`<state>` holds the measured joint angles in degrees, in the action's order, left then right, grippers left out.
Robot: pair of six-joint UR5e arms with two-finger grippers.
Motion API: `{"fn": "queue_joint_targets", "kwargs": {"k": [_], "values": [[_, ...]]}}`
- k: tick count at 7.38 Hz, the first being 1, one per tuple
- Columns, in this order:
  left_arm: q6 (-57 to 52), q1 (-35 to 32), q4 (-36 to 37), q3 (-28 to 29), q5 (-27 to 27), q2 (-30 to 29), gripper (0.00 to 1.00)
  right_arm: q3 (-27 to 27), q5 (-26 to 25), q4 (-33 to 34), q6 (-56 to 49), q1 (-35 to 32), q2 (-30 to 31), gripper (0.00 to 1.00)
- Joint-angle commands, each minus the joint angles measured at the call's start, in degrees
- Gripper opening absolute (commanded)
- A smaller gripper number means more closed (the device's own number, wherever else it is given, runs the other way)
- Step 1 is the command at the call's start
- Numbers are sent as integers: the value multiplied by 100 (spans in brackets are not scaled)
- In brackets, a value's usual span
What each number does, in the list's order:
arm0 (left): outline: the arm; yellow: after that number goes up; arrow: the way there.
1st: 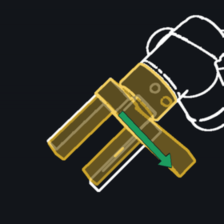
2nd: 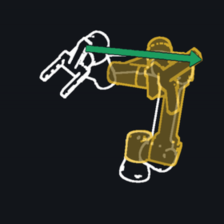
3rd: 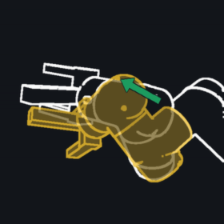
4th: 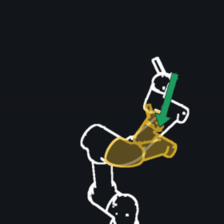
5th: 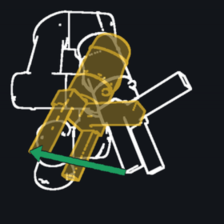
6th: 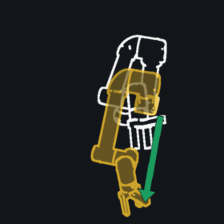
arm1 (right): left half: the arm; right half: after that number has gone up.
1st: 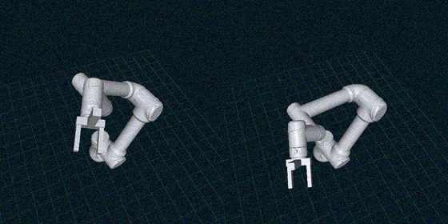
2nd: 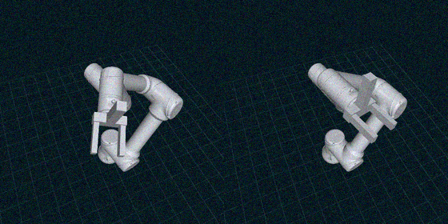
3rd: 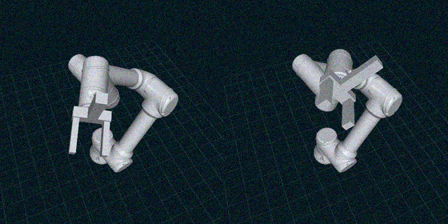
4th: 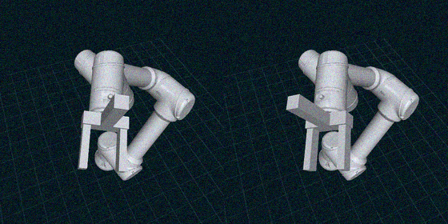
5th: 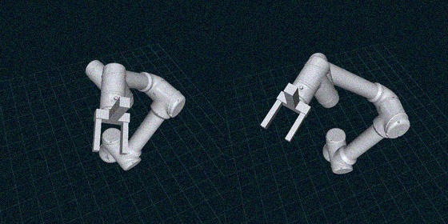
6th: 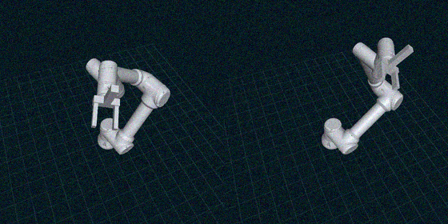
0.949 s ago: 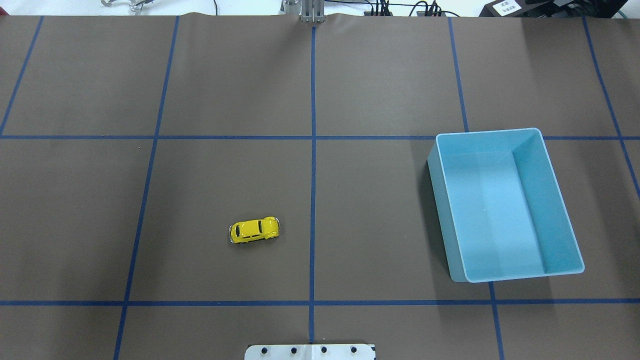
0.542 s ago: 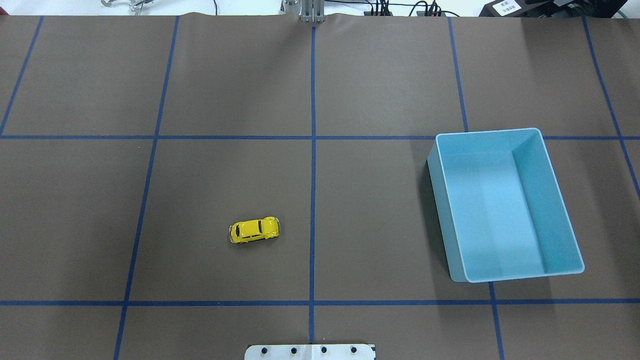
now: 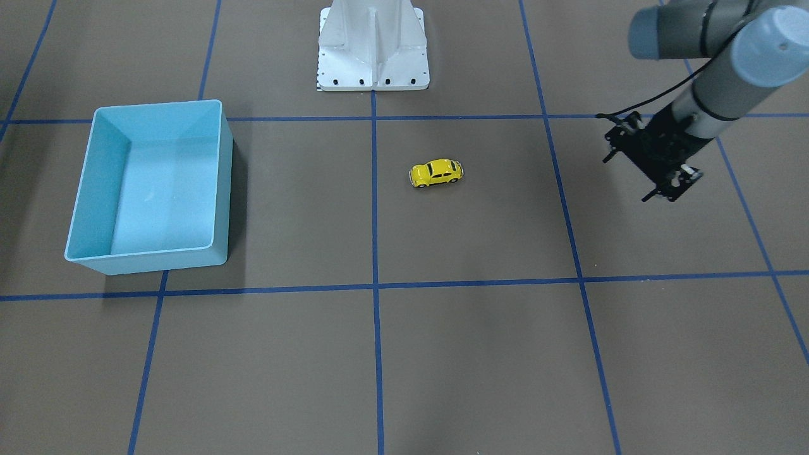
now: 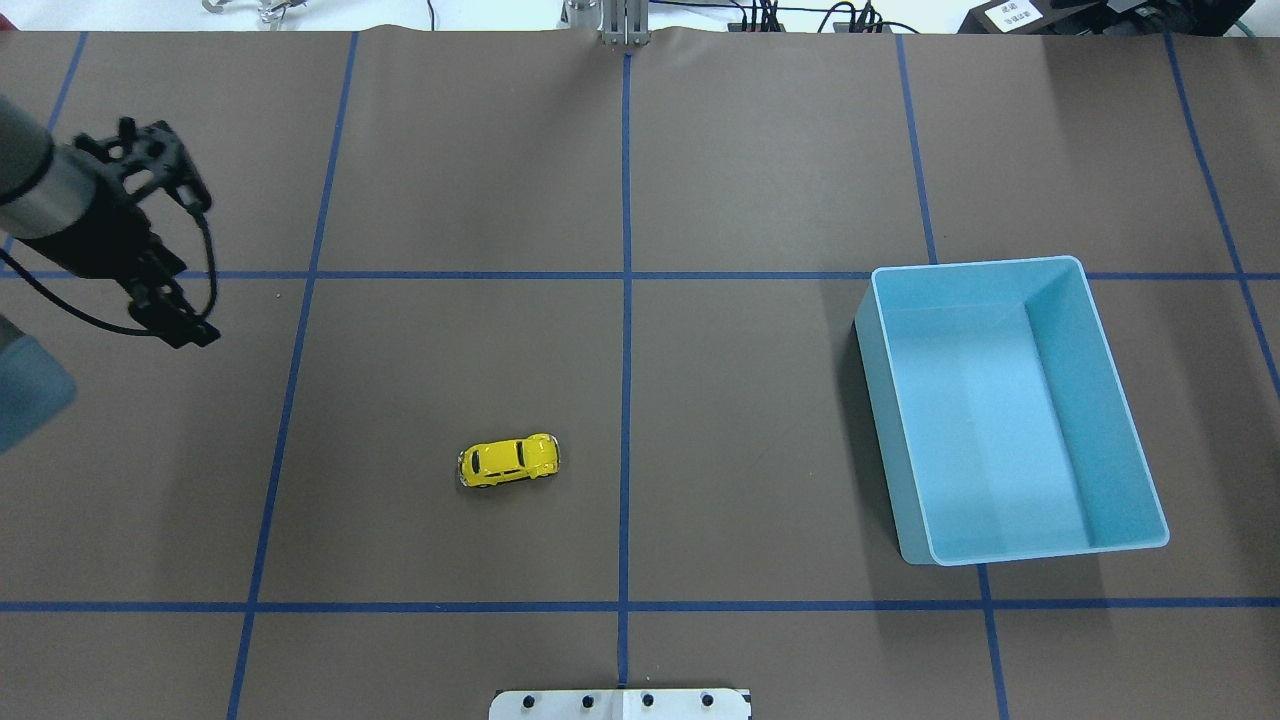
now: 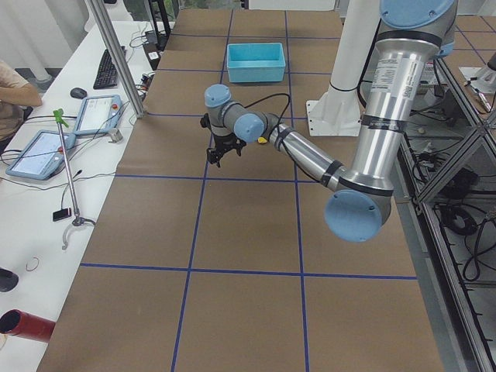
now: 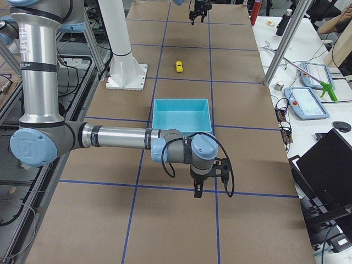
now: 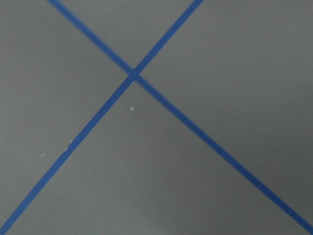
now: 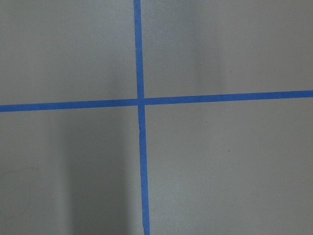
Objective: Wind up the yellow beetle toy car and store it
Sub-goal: 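Move the left gripper over the yellow beetle toy car and lower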
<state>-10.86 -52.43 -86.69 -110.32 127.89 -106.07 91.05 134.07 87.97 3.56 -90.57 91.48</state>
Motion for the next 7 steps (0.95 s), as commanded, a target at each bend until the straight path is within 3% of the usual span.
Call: {"fn": "queue_joint_targets", "kwargs": {"k": [1, 3, 4, 6, 7], "values": [[-12, 1160, 598, 54, -639, -1069, 100, 0, 14, 1, -13, 4, 1, 100], [-82, 1663, 1186, 168, -2008, -1712, 100, 0, 23, 1, -30, -5, 1, 100], [-161, 1805, 1598, 230, -2110, -1941, 100, 0, 31, 1, -30, 4, 1, 100], [-1368, 1833, 2154, 606, -2120, -2364, 100, 26, 40, 1, -30, 4, 10, 100], [-1809, 1911, 2165, 1165, -2120, -2713, 100, 27, 49, 1, -30, 4, 10, 100]]}}
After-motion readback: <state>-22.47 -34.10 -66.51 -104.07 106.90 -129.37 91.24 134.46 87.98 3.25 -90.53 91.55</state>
